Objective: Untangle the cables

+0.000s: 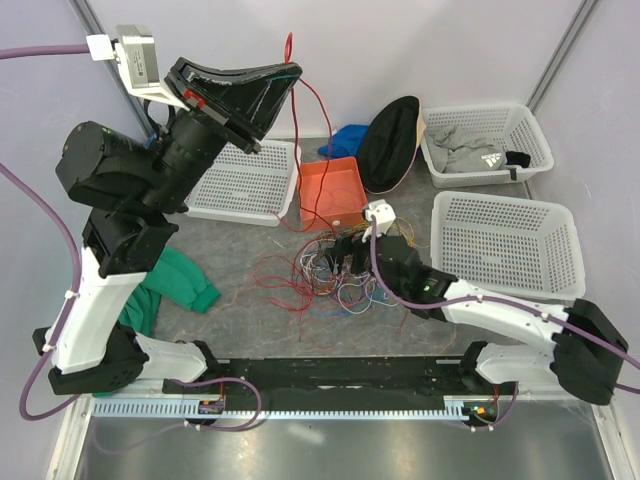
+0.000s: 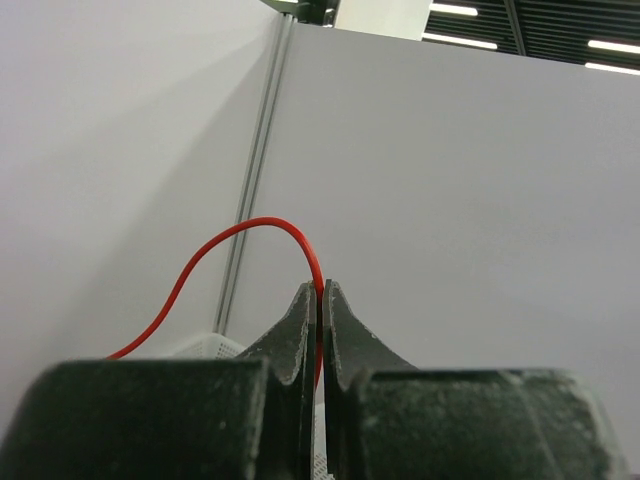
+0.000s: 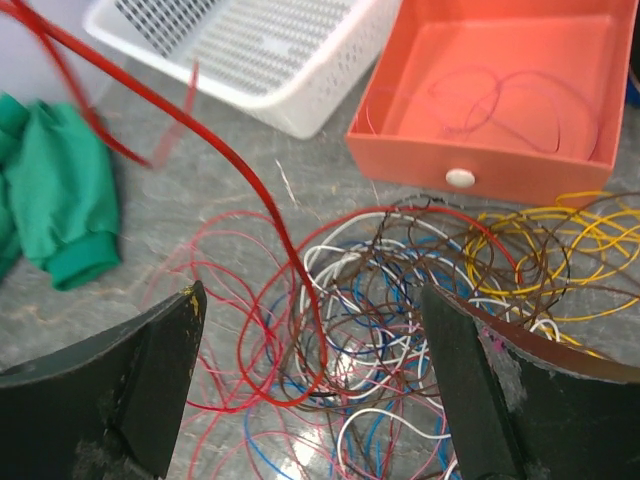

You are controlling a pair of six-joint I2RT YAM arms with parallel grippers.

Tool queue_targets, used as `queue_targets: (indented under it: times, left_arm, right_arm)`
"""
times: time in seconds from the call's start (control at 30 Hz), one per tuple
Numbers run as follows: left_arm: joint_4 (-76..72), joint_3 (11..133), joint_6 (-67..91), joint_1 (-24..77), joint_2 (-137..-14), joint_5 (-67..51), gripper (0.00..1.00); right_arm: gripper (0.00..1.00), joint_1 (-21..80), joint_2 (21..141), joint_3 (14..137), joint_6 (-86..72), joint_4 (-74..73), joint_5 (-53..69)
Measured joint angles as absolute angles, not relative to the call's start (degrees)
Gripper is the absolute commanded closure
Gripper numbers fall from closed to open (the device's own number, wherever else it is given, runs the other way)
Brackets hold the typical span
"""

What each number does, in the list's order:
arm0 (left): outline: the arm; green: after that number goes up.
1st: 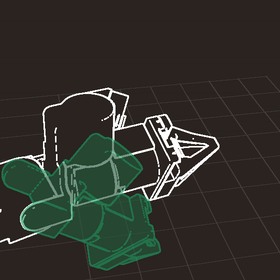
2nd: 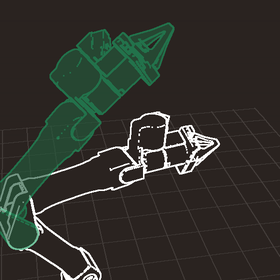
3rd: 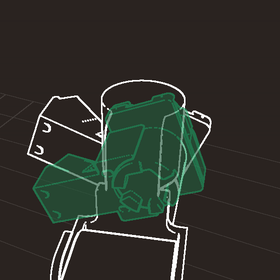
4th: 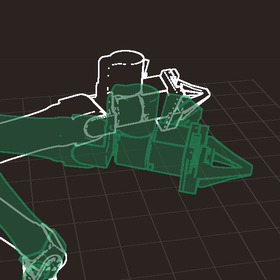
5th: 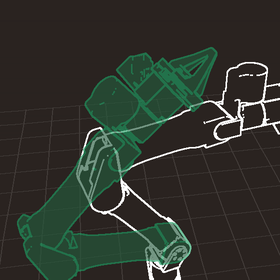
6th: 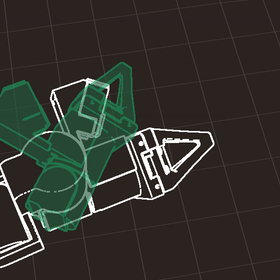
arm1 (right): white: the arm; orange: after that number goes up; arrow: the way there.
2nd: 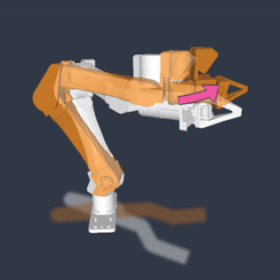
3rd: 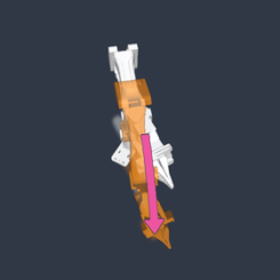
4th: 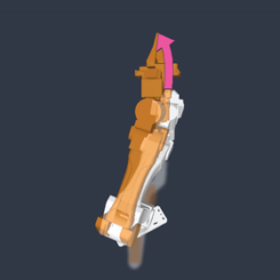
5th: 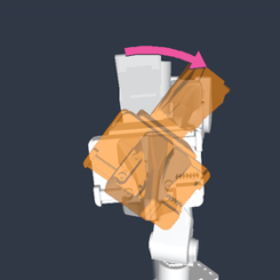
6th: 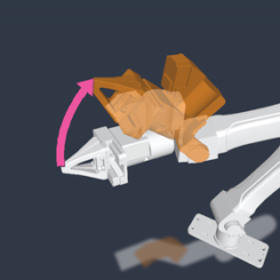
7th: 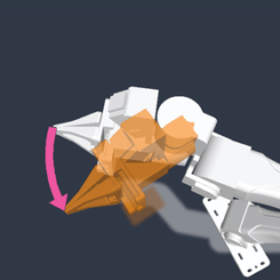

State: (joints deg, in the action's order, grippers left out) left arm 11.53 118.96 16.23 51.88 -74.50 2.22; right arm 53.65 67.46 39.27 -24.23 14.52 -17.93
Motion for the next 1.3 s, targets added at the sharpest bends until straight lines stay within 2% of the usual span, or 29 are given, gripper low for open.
queue_targets:
  times: [0.07, 0.1, 0.17, 0.2, 0.27, 0.3, 0.33, 0.6, 0.87, 1.1, 1.3]
  left_arm:
    - [11.7, 119.4, 16.2, 51.9, -74.6, 1.9, 0.98]
    - [11.7, 119.6, 16.2, 51.9, -74.6, 1.7, 0.98]
    - [11.8, 120.0, 16.2, 51.9, -74.6, 1.3, 0.98]
    - [11.8, 120.2, 16.2, 51.9, -74.6, 1.3, 0.98]
    - [11.9, 120.4, 16.2, 51.9, -74.6, 1.3, 0.98]
    - [12.0, 120.4, 16.2, 51.9, -74.5, 1.3, 0.98]
    - [12.1, 120.3, 16.2, 51.9, -74.4, 1.3, 0.98]
    - [11.8, 113.1, 16.0, 51.9, -69.9, 2.7, 0.98]
    - [7.2, 93.4, 15.4, 51.9, -59.7, 7.9, 0.98]
    - [5.3, 88.7, 14.8, 51.9, -60.9, 11.4, 0.98]
    - [2.1, 86.6, 14.3, 51.9, -62.6, 8.7, 0.98]
  right_arm:
    - [0.22, 53.6, 70.0, 39.3, -24.2, 15.4, -17.8]
    - [0.36, 53.6, 71.6, 39.5, -24.2, 16.1, -17.8]
    - [0.50, 53.5, 74.0, 39.6, -24.3, 17.1, -17.7]
    - [0.61, 53.5, 74.7, 39.6, -24.0, 17.5, -17.6]
    - [0.73, 53.4, 75.4, 39.6, -23.9, 18.2, -17.8]
    - [0.90, 53.4, 75.5, 39.6, -24.1, 18.9, -18.0]
    - [0.98, 53.3, 75.5, 39.6, -23.8, 19.4, -18.1]
    - [1.00, 52.9, 69.2, 44.1, -22.6, 13.3, -22.0]
    - [1.00, 52.8, 60.7, 71.2, -17.7, -0.1, -26.9]
    - [1.00, 52.7, 64.3, 84.7, -14.9, -8.0, -28.6]
    - [1.00, 52.7, 71.8, 92.6, -14.2, -13.5, -26.9]
